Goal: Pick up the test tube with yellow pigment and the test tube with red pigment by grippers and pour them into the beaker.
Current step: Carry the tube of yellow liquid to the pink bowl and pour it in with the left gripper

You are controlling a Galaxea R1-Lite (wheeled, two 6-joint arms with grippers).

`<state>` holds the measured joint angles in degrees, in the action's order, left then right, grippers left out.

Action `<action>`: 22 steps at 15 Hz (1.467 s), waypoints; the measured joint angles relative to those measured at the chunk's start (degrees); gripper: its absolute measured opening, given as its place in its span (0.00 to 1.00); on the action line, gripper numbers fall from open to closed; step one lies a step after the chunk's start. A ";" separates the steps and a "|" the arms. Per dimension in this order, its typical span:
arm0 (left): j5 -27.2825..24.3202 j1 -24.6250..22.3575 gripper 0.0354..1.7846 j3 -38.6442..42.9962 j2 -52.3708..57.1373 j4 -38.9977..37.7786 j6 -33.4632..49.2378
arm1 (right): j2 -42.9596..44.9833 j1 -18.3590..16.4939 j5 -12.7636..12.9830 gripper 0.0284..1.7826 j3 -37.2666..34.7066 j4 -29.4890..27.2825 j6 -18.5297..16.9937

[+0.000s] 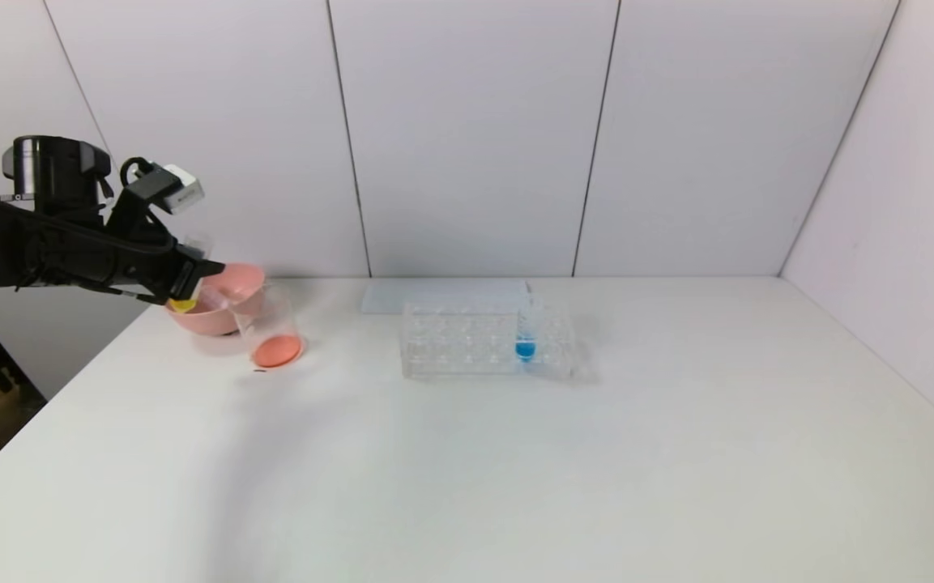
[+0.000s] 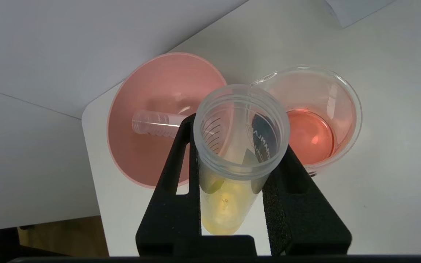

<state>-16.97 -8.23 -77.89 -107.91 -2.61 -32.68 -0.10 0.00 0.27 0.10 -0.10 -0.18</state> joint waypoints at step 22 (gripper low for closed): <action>-2.10 -1.00 0.26 -6.92 -1.87 13.49 -23.19 | 0.00 0.00 -0.02 0.95 0.00 0.00 0.00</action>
<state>-19.07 -9.23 -84.81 -109.78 10.89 -55.87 -0.10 0.00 0.24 0.10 -0.10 -0.18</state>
